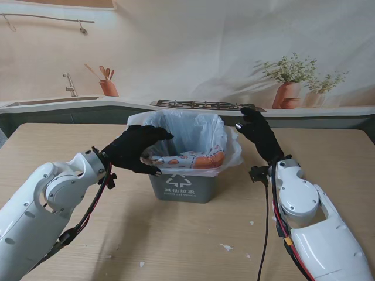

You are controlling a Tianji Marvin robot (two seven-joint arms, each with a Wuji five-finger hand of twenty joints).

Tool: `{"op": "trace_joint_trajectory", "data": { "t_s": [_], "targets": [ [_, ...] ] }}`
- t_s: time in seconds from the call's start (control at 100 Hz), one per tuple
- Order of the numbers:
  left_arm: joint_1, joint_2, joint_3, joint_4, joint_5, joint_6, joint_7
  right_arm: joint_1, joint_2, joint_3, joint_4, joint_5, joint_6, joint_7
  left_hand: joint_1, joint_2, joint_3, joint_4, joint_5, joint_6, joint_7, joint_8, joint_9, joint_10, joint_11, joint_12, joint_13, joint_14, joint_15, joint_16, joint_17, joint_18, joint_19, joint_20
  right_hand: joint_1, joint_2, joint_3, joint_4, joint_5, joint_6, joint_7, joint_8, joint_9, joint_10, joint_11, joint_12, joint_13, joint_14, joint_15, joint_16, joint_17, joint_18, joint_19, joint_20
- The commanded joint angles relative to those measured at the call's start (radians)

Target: Fit the garbage bag over the bin

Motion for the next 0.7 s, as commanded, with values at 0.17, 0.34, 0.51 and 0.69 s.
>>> {"op": "trace_joint_trajectory", "data": {
  "t_s": [0.17,0.34,0.51,0.69],
  "targets": [
    [0.053,-0.029,-0.046,-0.092,-0.13,0.048,0.027,-0.073,0.01,0.026,-0.08,-0.06,-0.116,0.009,-0.004,0.118,-0.211,0.07,-0.039,-0.012,-0.078,-0.048,-0.05,0.037,-0.094,-0.048,-0.057,0.015,-0.104,-0.009,-0.005,-0.048,-0.122,-0.014,-0.012,0.019,-0.002,0.039,-0.002,-0.025,0.077,-0.013,-0.015,-0.013,0.104,0.037,0.024,-0.038,0.005,0.001,0.036,-0.012,-0.034,0.012],
    [0.165,-0.048,-0.139,-0.18,-0.184,0.068,0.105,-0.153,0.018,0.049,-0.155,-0.076,-0.209,0.008,0.047,0.18,-0.328,0.094,-0.039,0.041,-0.065,-0.04,-0.041,0.061,-0.073,-0.035,-0.053,0.029,-0.108,0.001,-0.003,-0.036,-0.123,0.013,-0.008,0.008,0.033,0.037,0.029,-0.009,0.099,-0.051,-0.019,-0.009,0.172,0.06,0.059,-0.03,0.006,0.003,0.079,0.006,-0.036,-0.005],
    [0.302,-0.068,-0.231,-0.226,-0.212,0.084,0.19,-0.239,0.017,0.062,-0.2,-0.123,-0.259,-0.031,0.048,0.151,-0.289,0.089,-0.012,0.156,-0.08,-0.048,-0.036,0.148,-0.034,-0.024,-0.049,0.067,-0.08,-0.011,-0.006,-0.02,-0.049,0.024,-0.011,-0.017,0.092,0.031,0.076,0.013,0.111,-0.088,-0.007,-0.004,0.234,0.078,0.104,-0.014,0.001,0.003,0.135,0.033,-0.039,-0.039],
    [0.389,-0.081,-0.275,-0.212,-0.195,0.094,0.256,-0.292,0.014,0.064,-0.192,-0.118,-0.269,-0.045,0.007,0.108,-0.174,0.07,0.027,0.229,-0.139,-0.074,-0.037,0.161,-0.035,-0.025,-0.051,0.076,-0.085,-0.042,-0.009,-0.025,-0.026,-0.009,0.024,-0.028,0.134,0.03,0.064,0.032,0.107,-0.1,-0.024,0.014,0.211,0.066,0.086,-0.022,-0.026,-0.009,0.145,0.021,-0.043,-0.059]
  ]
}}
